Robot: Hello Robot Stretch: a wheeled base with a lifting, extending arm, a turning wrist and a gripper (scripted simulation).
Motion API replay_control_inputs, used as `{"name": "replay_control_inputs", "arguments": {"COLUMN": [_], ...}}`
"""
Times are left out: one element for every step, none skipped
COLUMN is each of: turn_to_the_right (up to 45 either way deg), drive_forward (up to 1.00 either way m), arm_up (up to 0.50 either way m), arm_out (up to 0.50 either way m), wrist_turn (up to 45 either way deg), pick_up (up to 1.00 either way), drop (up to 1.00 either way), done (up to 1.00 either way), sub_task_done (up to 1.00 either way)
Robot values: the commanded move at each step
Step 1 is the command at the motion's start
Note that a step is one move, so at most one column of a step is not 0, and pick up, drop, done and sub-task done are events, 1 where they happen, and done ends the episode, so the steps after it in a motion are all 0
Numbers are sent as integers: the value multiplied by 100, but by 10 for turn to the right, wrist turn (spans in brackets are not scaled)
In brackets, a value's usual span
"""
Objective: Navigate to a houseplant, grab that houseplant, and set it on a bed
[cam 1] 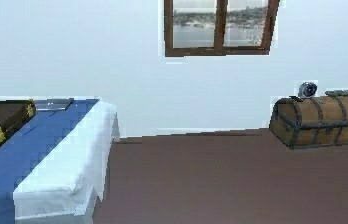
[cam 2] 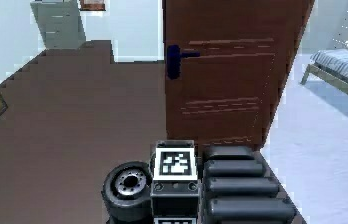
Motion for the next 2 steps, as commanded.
{"name": "replay_control_inputs", "arguments": {"turn_to_the_right": [-450,-60], "drive_forward": [0,0], "arm_up": [0,0], "arm_out": [0,0], "wrist_turn": [0,0], "pick_up": [0,0], "drop": [0,0], "done": [0,0], "sub_task_done": [0,0]}}
